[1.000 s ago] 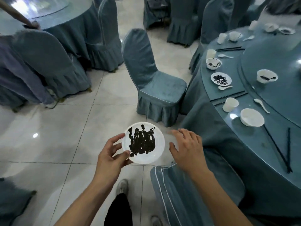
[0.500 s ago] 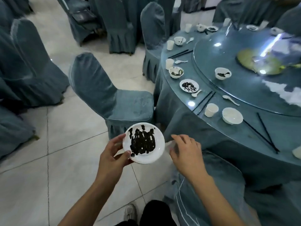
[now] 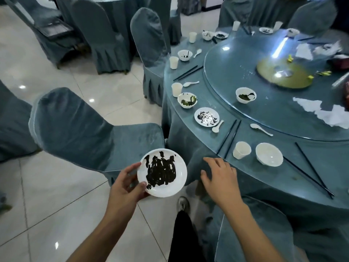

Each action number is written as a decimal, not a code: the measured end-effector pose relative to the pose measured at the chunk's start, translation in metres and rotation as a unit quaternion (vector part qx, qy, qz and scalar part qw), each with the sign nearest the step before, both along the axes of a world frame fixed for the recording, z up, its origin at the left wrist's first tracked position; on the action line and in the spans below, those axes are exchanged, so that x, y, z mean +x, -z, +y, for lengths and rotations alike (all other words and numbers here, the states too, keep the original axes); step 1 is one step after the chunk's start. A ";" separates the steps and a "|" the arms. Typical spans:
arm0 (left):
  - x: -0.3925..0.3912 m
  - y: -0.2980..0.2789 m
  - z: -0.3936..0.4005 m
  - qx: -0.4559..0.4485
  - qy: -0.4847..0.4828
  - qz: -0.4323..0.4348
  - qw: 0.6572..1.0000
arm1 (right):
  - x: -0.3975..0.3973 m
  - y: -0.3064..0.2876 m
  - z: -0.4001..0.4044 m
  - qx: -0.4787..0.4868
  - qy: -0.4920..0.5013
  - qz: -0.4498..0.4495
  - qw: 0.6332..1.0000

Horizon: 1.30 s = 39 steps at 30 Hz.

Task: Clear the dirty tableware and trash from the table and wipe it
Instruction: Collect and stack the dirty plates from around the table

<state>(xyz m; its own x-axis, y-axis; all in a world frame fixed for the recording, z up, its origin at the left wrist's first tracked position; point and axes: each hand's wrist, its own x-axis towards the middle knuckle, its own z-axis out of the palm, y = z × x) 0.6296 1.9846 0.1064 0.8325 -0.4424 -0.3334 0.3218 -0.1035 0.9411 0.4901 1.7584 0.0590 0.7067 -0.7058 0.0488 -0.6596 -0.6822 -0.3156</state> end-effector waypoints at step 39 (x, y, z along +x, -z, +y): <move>0.187 0.029 -0.286 0.089 0.045 0.046 0.994 | 0.182 0.058 -0.325 0.262 0.258 -0.250 0.896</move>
<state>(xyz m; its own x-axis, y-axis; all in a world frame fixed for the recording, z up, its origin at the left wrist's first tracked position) 0.8170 1.6990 0.0773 0.7554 -0.4404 -0.4851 0.3869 -0.2977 0.8728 0.6718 1.4338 0.0007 0.2624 -0.9509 -0.1644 -0.5306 0.0002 -0.8476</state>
